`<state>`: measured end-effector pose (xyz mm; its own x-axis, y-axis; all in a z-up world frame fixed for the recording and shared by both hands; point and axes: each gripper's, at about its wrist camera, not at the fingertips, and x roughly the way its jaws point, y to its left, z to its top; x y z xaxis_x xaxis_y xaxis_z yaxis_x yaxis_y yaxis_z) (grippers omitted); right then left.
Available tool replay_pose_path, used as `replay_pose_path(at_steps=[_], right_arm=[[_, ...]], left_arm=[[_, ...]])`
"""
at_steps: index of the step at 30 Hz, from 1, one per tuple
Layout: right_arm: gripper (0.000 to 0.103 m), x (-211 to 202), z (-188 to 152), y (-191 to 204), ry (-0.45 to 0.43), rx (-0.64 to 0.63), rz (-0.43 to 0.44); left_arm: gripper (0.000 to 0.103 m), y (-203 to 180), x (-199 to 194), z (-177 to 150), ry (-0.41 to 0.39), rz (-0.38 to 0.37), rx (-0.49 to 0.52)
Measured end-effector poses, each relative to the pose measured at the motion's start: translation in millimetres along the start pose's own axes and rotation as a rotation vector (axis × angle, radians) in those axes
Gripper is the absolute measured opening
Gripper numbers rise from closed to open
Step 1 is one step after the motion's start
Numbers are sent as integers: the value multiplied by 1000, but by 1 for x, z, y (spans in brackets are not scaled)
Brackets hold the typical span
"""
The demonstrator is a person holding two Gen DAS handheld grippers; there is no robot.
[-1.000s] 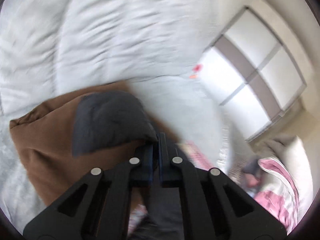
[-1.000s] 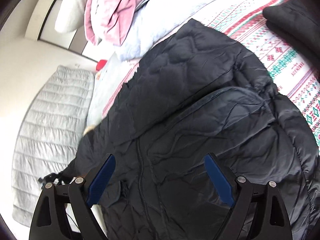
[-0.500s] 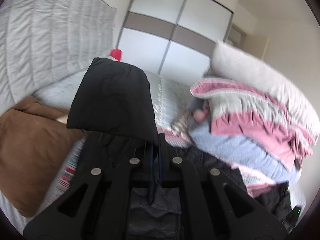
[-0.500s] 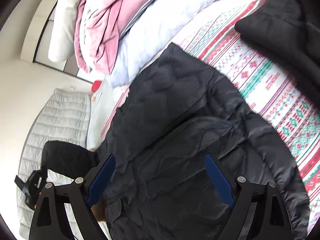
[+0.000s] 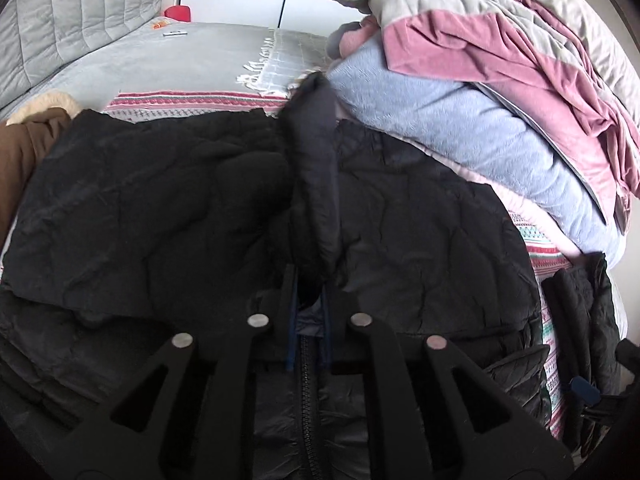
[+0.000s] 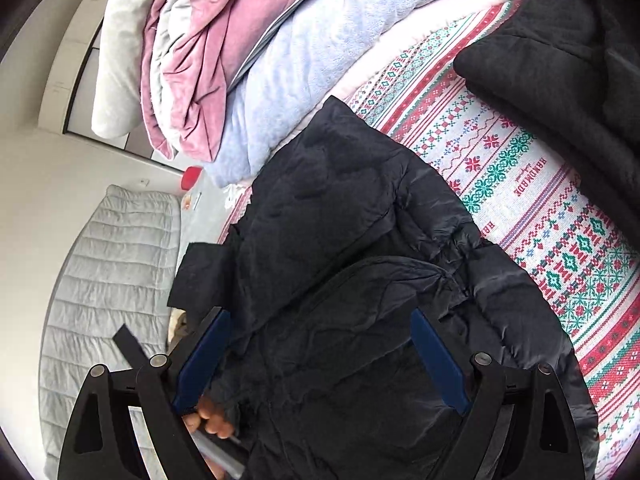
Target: Fold large clothes
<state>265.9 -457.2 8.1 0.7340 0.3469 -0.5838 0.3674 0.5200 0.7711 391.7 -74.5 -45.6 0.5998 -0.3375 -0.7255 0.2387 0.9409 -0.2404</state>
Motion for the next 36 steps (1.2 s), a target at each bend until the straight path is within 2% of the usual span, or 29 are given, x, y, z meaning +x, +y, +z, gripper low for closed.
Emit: replay_pose_path(at_steps=[2,4,9,11,13,17,20,23,25,27,29,32,36], right_arm=[[92,0,0,0,1,-7,-1],[92,0,0,0,5,-4,-8],[92,1,3,-2,2,-22,-29],[92,2,4,0,2,-47,-48],[92,0,4,4,-7,-89,-76],[92,-4,2,10,-49,-138,-116],[92,-7,-2,15,-66,-164,-134],[92,-9,-12,21,-67,-218,-157],[92,-10,-19,25,-51,-261,-168],[92,-15,-23,25,-25,-299,-165],[92,-30,-26,21,-39,-325,-165],[92,-60,-29,7,-95,-349,-202],[92,-88,-39,-28,-78,-350,-233]], left_arm=[[34,0,-1,-6,18,-29,-3],[43,-3,-5,-12,32,-47,0],[48,0,-30,-19,35,-34,7],[57,11,-50,-24,25,-25,-26],[68,29,-82,-34,10,26,-69],[71,70,-143,-58,2,143,-124],[77,105,-188,-82,-33,250,-194],[82,132,-224,-103,-83,314,-252],[85,152,-241,-118,-104,314,-293],[85,164,-247,-131,-78,288,-305],[85,175,-249,-144,-53,251,-329],[85,192,-251,-163,-18,207,-388],[85,206,-251,-185,24,201,-371]])
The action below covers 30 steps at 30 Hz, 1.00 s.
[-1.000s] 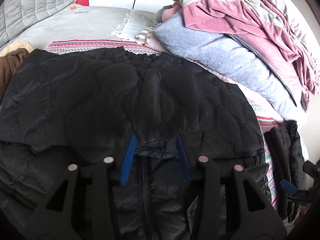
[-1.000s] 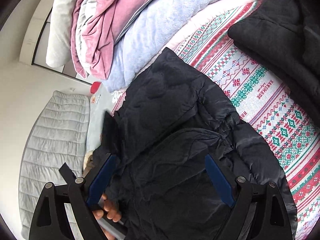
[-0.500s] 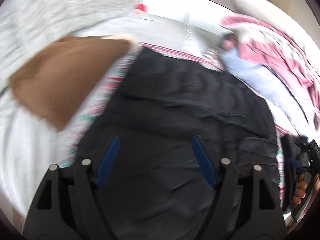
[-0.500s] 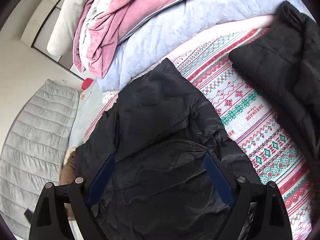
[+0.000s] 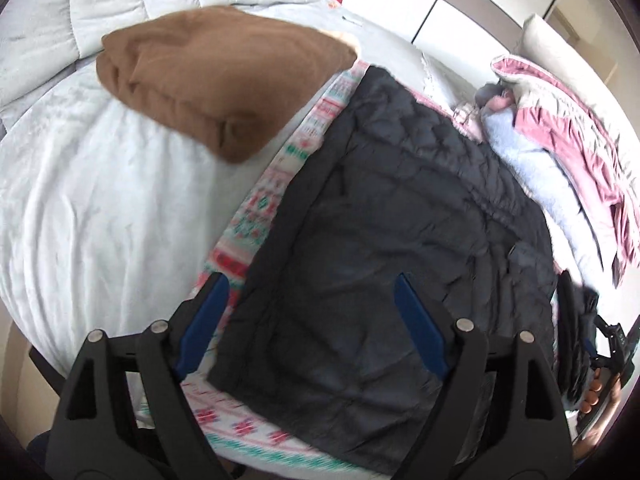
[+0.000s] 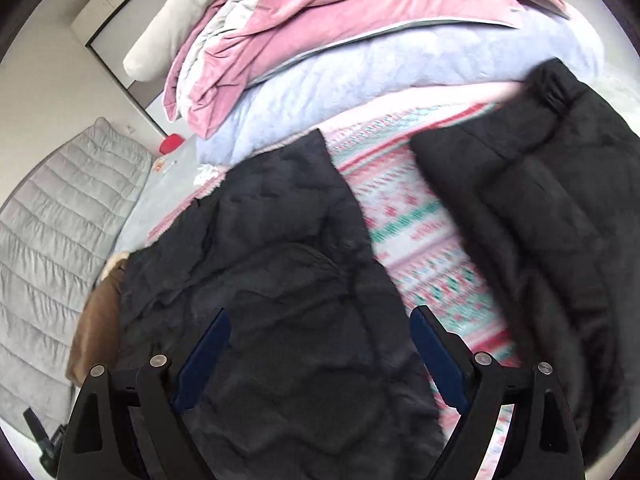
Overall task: Fold large clothes
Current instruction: 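Grasp the jacket hem with both grippers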
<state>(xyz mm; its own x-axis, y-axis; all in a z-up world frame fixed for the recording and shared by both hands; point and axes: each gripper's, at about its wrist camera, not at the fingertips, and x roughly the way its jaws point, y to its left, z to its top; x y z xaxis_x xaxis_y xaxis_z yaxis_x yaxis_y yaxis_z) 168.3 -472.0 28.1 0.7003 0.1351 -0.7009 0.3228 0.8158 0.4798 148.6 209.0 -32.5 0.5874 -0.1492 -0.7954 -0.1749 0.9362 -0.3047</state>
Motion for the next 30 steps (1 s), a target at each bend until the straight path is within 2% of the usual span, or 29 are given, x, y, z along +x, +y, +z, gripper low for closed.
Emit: replay_pose_path(at_steps=[3,5,7,11,14,15,17,19,21,22,24,25,26,28,30], right_arm=[[92,-13,-21,-28,29,4,0],[92,-20,-36,-45,50,13,7],[92,-26,-51,-59,71,33,43],[92,-39,-76,-66,56,34,45],[92,-37,-95,-63,92,31,100],[91,-34,-101,-64,108,47,118],[91,-29,-112,-66,129,85,110],[84,-24,-120,-69,146,115,88],[62,-17,-125,-72,168,149,97],[56,-13,-128,-73,185,159,92],[33,-7,-131,-73,193,148,40],[26,-6,-131,-68,185,117,24],[10,-7,-130,-63,176,96,34],[7,-16,-129,-54,127,54,9],[6,-25,-126,-52,84,40,-8]], left_arm=[[85,12,0,-9,13,-3,17],[84,22,-1,-14,23,-31,14],[84,28,0,-19,35,-50,12],[84,34,0,-28,46,-78,16],[83,34,2,-32,42,-100,29],[81,35,3,-34,40,-100,23],[66,36,7,-39,53,-108,21],[56,35,12,-43,76,-114,30],[53,34,16,-46,85,-108,25],[50,33,19,-48,85,-102,21],[38,30,26,-51,97,-91,23],[24,28,28,-52,99,-83,29],[10,27,28,-53,95,-76,35],[9,26,26,-54,84,-61,45],[8,29,20,-55,76,-79,30]])
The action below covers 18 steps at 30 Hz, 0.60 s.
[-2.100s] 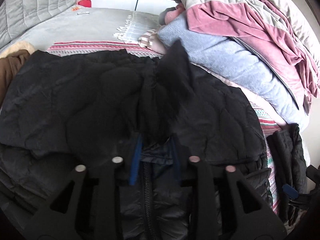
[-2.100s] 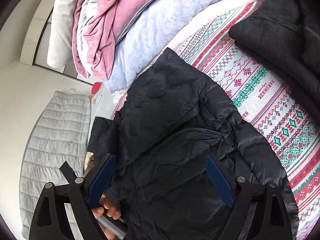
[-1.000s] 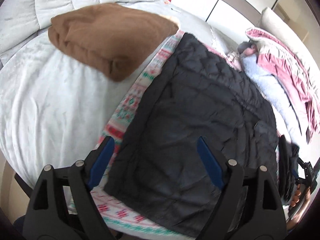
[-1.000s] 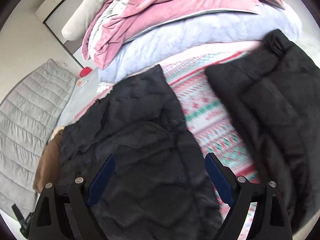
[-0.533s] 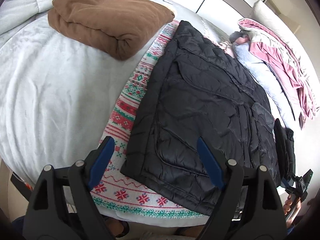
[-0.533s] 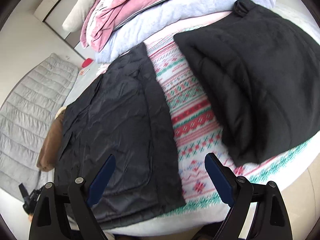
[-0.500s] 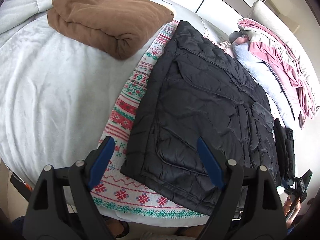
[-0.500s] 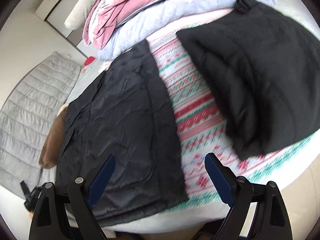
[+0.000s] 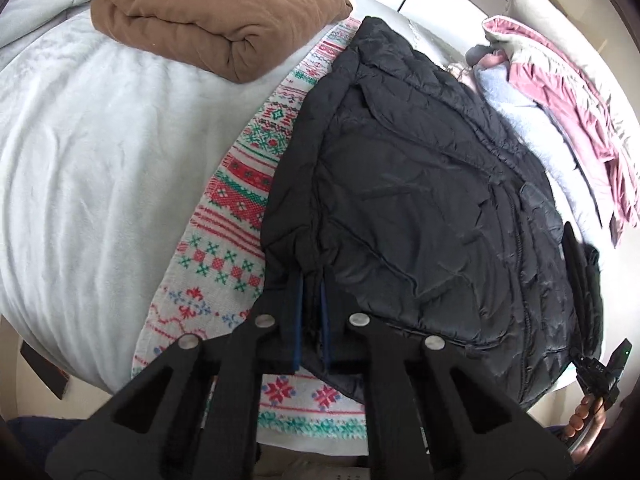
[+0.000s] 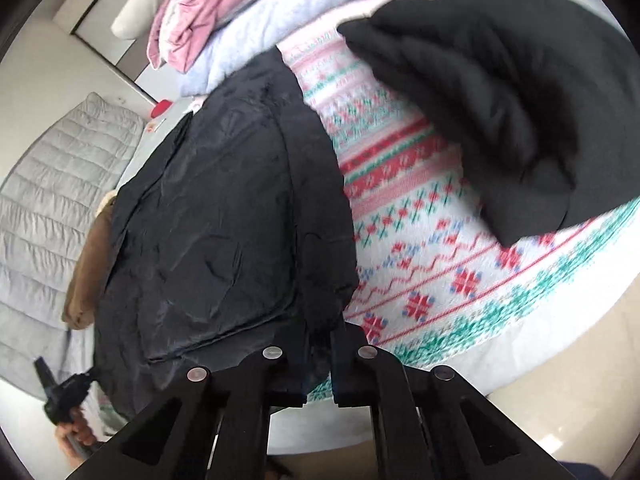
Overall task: Fold large clothes
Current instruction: 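Lift the hem with both grippers and fold it toward the collar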
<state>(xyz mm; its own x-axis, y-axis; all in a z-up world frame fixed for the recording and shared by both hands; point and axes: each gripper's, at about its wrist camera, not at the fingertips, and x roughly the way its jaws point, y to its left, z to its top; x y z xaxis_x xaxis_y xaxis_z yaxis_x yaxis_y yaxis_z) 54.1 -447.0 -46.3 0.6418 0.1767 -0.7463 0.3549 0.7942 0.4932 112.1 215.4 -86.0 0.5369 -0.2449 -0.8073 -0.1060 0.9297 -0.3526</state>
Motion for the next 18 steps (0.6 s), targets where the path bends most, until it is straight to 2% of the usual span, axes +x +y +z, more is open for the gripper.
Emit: replay_pose_path(at_steps=[4,6,10,12,13,14,15,16,17,18], right_arm=[[5,-24,5,-2,-102,-4,-53],[5,-30,3,0,-126,2,-77],[6,-18,-1,6,-55,-39,-77],[11,-11,-3,5,-10,-41,-44],[13,-11,-3,2,1,-22,-20],[21,-10,0,-3,2,3,7],[32,-10,2,-9,-2,44,53],[37,-13,3,-18,-8,98,111],[46,-13,2,-23,-10,129,138],[48,-13,2,-28,-9,159,155]], left_arm=[[8,-4,-15,-9,-7,-55,23],[8,-8,-19,-15,-11,-51,49],[10,-2,-19,-13,-12,-25,46],[14,7,-17,-9,11,-50,-2],[25,12,-18,-9,21,-58,-32],[38,17,-20,-9,36,-61,-53],[42,23,-21,-9,44,-61,-70],[47,22,-23,-12,39,-63,-80],[48,25,-25,-15,35,-70,-91],[48,28,-25,-18,45,-89,-102]])
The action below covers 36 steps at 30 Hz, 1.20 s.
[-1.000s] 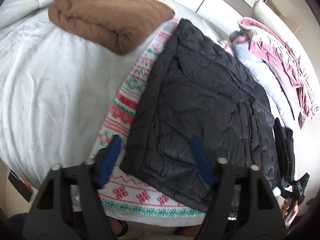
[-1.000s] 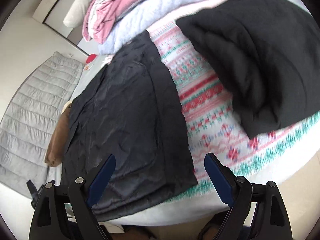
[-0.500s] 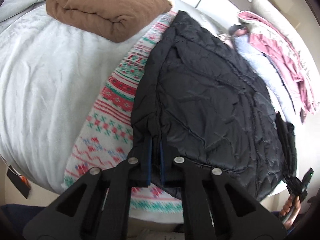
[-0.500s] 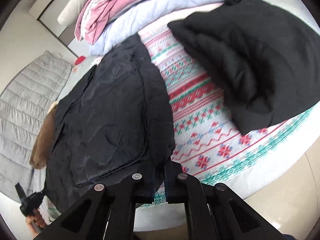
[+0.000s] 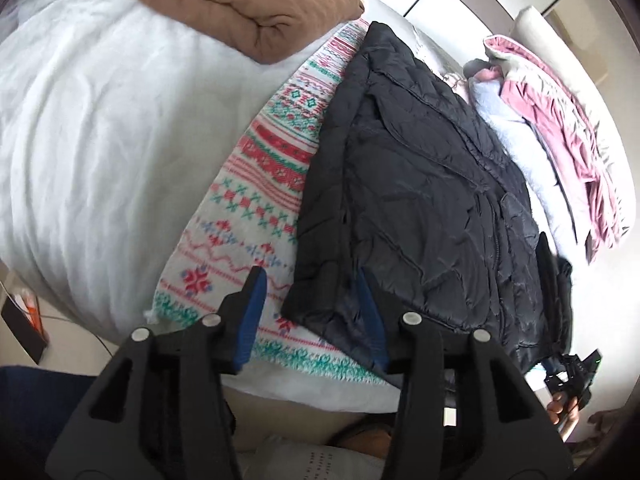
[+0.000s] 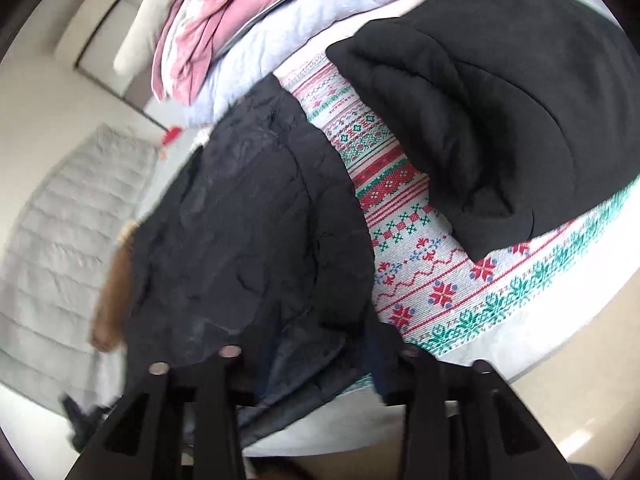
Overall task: Fold large clothes
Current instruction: 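Lift the hem with both grippers and fold it toward the collar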
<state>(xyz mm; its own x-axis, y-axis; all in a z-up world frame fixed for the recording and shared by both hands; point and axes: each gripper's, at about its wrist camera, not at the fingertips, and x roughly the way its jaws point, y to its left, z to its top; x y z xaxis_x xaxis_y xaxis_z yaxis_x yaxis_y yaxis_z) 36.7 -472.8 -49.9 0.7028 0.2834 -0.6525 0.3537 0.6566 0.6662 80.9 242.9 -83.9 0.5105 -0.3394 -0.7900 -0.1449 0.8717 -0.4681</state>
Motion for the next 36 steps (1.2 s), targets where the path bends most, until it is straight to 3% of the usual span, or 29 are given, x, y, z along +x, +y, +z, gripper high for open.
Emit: replay_pose_path(at_steps=[4,7,10,11,12,13,14,17,24,31,36], right_arm=[[49,14,-3,-8,54,50,-37],[49,23,-4,-7,82,68,-16],[48,24,-3,-2,50,56,-39],[46,24,-3,-2,36,67,-29],[38,27,-3,-3,32,74,-27],[30,30,-3,-2,36,70,-38],[15,32,-3,0,41,56,-53],[7,25,-4,8,-5,6,-50],[4,-11,-18,21,-123,-34,54],[4,-68,-53,28,-242,-59,173],[4,-89,-70,25,-247,-48,230]], left_arm=[[49,2,10,-12,54,-21,-21],[49,-4,15,-15,53,-16,-2],[49,-11,19,-14,31,2,12],[43,-12,22,-13,26,11,14],[34,-13,24,-12,22,26,19],[16,-13,26,-11,26,31,25],[11,-14,28,-11,33,18,27],[8,-17,23,-11,7,34,42],[5,-36,-19,-14,-137,65,105],[5,-50,-68,-25,-198,81,178],[4,-43,-88,-25,-181,19,163]])
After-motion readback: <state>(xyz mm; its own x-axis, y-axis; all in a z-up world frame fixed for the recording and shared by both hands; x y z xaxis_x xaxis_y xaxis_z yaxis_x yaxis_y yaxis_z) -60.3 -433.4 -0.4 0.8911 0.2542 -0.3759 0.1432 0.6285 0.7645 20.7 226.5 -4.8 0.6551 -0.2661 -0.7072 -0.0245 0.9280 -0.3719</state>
